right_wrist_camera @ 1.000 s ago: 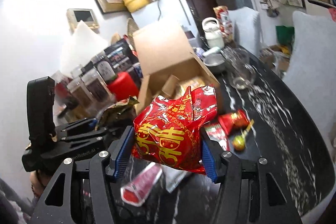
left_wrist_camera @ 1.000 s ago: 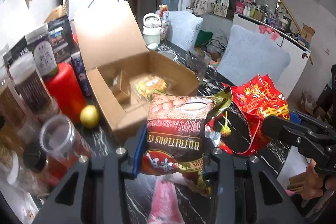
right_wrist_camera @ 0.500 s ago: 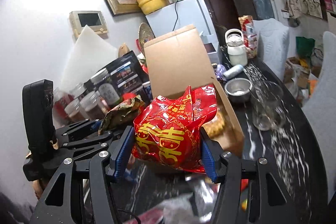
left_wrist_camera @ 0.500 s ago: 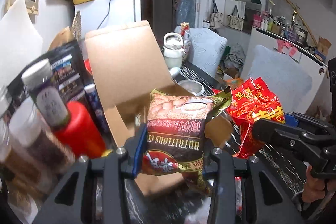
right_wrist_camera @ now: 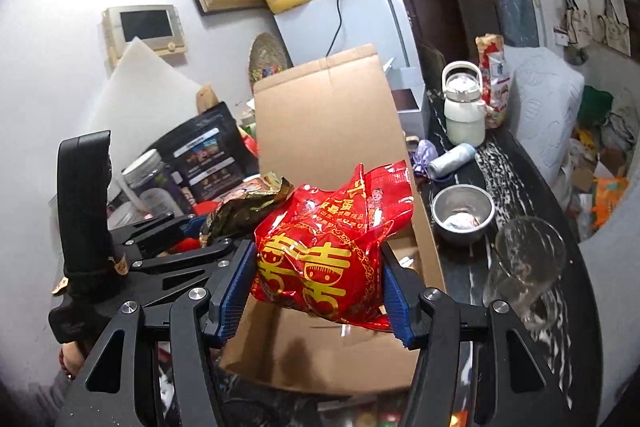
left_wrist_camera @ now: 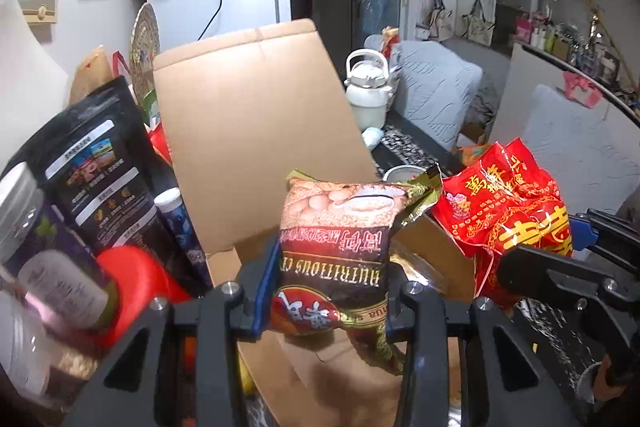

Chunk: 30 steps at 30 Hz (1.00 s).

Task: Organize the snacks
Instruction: 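Carry the brown bag with the left tool while the right tool carries the red bag into the cardboard box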

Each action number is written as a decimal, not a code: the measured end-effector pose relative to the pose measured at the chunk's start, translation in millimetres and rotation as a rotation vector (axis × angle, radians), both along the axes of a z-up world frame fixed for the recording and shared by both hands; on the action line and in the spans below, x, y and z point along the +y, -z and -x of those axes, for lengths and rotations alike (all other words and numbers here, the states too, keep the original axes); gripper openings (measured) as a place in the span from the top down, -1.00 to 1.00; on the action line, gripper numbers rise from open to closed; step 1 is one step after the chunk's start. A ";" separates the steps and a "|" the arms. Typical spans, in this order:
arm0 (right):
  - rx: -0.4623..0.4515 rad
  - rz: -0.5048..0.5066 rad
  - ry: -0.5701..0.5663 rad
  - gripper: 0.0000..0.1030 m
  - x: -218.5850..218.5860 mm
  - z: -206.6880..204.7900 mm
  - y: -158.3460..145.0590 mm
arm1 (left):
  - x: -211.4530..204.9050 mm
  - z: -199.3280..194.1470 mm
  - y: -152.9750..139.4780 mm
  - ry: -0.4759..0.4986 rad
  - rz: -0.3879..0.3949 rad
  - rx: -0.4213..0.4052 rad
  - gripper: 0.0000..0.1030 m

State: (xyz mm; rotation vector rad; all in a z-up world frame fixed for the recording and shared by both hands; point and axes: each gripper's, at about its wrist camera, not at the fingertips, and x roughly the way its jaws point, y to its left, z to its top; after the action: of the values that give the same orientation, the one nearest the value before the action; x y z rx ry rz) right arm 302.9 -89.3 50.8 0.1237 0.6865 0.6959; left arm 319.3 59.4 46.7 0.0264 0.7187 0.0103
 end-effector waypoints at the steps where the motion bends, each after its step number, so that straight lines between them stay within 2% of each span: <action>1: 0.006 0.004 -0.002 -0.14 1.7 -4.9 1.5 | 0.3 -3.2 1.8 -0.003 -0.001 0.007 0.23; 5: 0.036 0.023 -0.015 -0.14 9.0 -28.5 12.9 | 6.8 -22.9 12.8 -0.025 0.010 0.057 0.23; 13: 0.105 0.075 -0.036 -0.14 19.6 -59.5 41.2 | 9.2 -50.0 43.3 -0.049 -0.021 0.154 0.23; 25: 0.182 0.145 -0.048 -0.15 32.4 -78.9 69.8 | 4.1 -71.5 80.3 -0.073 -0.038 0.274 0.23; 30: 0.216 0.173 -0.057 -0.15 39.6 -84.5 80.5 | -0.7 -76.8 87.5 -0.078 -0.050 0.291 0.23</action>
State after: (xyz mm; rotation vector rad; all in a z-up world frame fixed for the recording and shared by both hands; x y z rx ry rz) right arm 387.4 -49.7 -29.7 0.0199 0.9572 0.6807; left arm 396.1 58.7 -40.9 0.0486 1.0101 0.1012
